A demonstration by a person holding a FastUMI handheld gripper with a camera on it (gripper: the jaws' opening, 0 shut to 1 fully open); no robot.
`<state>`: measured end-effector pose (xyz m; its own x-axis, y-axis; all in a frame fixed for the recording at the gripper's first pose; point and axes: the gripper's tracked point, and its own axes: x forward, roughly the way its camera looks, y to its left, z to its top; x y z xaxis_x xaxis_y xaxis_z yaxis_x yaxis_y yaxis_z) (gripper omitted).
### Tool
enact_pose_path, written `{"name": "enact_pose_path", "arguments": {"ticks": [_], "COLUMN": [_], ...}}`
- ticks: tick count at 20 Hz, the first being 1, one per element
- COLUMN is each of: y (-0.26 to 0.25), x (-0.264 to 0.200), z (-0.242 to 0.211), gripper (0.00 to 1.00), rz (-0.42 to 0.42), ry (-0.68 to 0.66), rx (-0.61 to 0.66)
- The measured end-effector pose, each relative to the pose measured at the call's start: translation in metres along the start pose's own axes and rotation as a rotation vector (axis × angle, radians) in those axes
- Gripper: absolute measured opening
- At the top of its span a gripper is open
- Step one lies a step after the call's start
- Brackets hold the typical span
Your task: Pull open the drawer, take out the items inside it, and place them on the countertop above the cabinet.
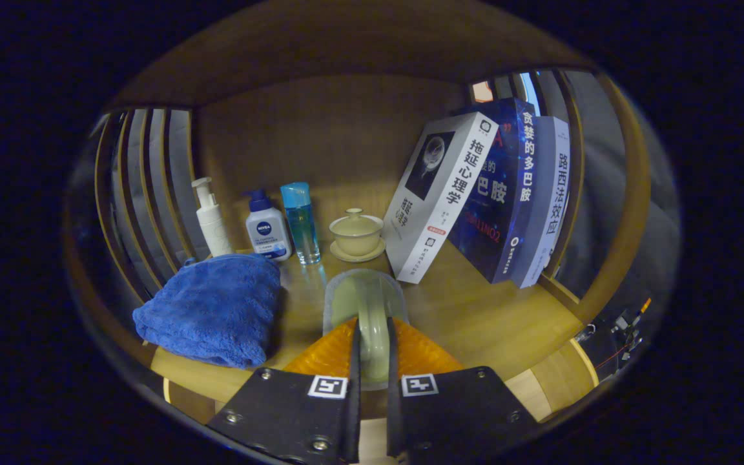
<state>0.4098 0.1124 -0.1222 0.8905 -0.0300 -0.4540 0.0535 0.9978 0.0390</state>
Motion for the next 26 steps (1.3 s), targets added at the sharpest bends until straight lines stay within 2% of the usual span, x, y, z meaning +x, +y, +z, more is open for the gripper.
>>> {"name": "enact_pose_path", "arguments": {"ticks": [2, 8, 10, 15, 19, 22, 26], "y": [-0.003, -0.002, 0.000, -0.008, -0.027, -0.044, -0.054], "x": [0.000, -0.013, -0.029, -0.101, -0.180, -0.222, -0.254], "z": [0.001, 0.021, 0.033, 0.063, 0.076, 0.068, 0.046], "gripper": [0.18, 0.80, 0.87, 0.90, 0.90, 0.90, 0.90], "rz": [-0.013, 0.013, 0.040, 0.033, -0.032, -0.096, -0.146], "ry": [-0.005, -0.078, -0.121, -0.290, -0.430, -0.472, -0.466], "rx": [-0.003, 0.040, 0.049, -0.050, -0.081, -0.065, -0.065]}}
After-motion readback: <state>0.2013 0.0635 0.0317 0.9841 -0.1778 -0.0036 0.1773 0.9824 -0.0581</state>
